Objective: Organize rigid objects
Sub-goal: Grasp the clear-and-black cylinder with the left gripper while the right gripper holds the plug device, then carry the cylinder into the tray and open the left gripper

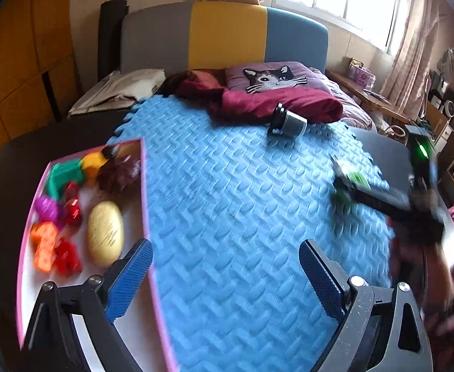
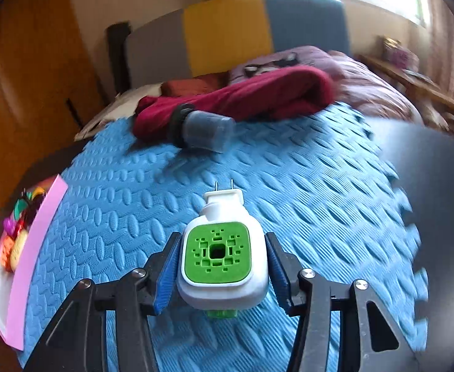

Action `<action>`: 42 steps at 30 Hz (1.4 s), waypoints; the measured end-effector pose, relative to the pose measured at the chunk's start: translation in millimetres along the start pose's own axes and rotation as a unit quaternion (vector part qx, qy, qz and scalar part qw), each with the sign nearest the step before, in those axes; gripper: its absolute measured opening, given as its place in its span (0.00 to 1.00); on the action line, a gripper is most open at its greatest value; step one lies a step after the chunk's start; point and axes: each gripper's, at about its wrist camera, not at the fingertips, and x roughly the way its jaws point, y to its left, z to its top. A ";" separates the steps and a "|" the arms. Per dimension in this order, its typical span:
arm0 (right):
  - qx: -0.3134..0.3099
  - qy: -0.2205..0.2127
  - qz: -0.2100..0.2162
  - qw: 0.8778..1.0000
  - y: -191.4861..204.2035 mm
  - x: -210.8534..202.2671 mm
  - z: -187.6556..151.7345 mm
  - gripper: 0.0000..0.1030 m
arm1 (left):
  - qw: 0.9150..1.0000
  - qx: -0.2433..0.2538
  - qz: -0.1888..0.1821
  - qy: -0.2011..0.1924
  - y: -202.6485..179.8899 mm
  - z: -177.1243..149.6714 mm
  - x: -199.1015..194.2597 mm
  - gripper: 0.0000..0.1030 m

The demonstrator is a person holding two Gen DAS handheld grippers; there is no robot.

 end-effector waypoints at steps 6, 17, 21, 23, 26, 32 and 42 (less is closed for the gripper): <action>0.040 -0.024 -0.021 0.999 -18.2 -20.6 -16.1 0.51 | 1.000 -0.021 -0.006 -0.009 -29.5 58.6 45.1 0.97; 0.045 -0.024 -0.019 0.999 -20.4 -21.2 -19.1 0.52 | 0.999 0.024 0.028 -0.026 -80.3 164.4 145.6 0.95; 0.050 -0.024 -0.015 0.998 -22.2 -20.9 -18.8 0.52 | 0.997 0.070 0.023 -0.021 -102.0 180.1 172.9 0.95; 0.052 -0.025 -0.013 0.998 -23.2 -21.2 -18.7 0.52 | 0.993 0.106 0.039 -0.014 -114.3 179.5 186.5 0.95; 0.057 -0.026 -0.010 0.998 -24.9 -20.8 -18.6 0.52 | 0.991 0.129 0.035 -0.009 -121.0 172.3 196.7 0.96; 0.058 -0.026 -0.010 0.998 -23.5 -20.8 -18.5 0.52 | 0.984 0.171 0.053 -0.008 -131.7 161.4 212.8 0.89; 0.059 -0.025 -0.011 0.998 -24.3 -20.7 -19.2 0.52 | 0.987 0.156 0.026 -0.005 -118.2 148.3 196.7 0.65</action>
